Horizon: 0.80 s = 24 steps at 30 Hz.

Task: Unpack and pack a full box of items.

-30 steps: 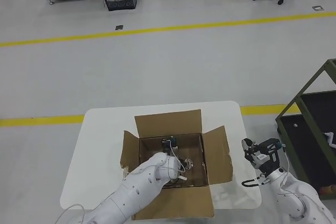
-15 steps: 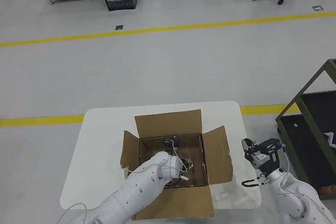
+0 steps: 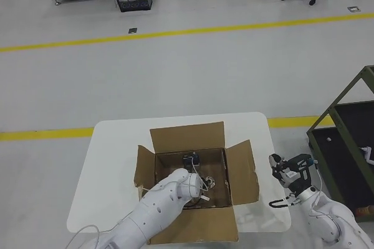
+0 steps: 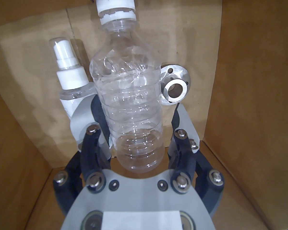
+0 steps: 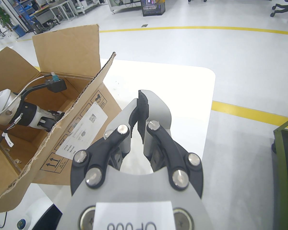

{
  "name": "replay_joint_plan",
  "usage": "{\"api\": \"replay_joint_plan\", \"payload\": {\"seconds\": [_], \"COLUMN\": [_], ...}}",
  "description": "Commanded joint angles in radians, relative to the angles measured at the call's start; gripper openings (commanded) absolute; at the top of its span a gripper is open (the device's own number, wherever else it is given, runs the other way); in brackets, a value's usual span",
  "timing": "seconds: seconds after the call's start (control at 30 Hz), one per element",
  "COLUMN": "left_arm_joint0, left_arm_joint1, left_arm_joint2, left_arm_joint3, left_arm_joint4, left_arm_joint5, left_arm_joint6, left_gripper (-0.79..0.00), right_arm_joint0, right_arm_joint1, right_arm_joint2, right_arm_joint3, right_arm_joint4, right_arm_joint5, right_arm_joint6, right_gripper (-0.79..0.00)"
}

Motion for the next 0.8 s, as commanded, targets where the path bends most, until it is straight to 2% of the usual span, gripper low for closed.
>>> {"api": "replay_joint_plan", "payload": {"seconds": [0.0,0.2,0.23,0.27,0.3,0.67,0.77], "left_arm_joint0": [-0.001,-0.008,-0.009,-0.009,-0.010,-0.013,-0.013], "left_arm_joint1": [-0.004,-0.017,-0.020,-0.022,-0.024,-0.043,-0.047], "left_arm_joint2": [0.000,0.001,0.001,0.001,0.001,-0.007,-0.011], "left_arm_joint3": [0.008,0.035,0.039,0.044,0.049,0.096,0.103], "left_arm_joint4": [0.000,0.002,0.004,0.004,0.005,0.008,0.008], "left_arm_joint5": [-0.001,-0.004,-0.004,-0.004,-0.003,-0.005,-0.007], "left_arm_joint6": [0.001,0.005,0.007,0.007,0.008,0.020,0.023], "left_gripper": [-0.215,-0.215,-0.237,-0.336,-0.397,-0.397,-0.462], "right_arm_joint0": [0.000,0.000,0.000,0.000,0.000,0.000,0.000], "right_arm_joint1": [0.000,0.000,0.000,0.000,0.000,0.000,0.000], "right_arm_joint2": [0.000,0.000,0.000,0.000,0.000,0.000,0.000], "right_arm_joint3": [0.000,0.000,0.000,0.000,0.000,0.000,0.000], "right_arm_joint4": [0.000,0.000,0.000,0.000,0.000,0.000,0.000], "right_arm_joint5": [0.000,0.000,0.000,0.000,0.000,0.000,0.000], "right_arm_joint6": [0.000,0.000,0.000,0.000,0.000,0.000,0.000], "right_gripper": [-0.785,-0.785,-0.785,-0.785,-0.785,-0.785,-0.785]}}
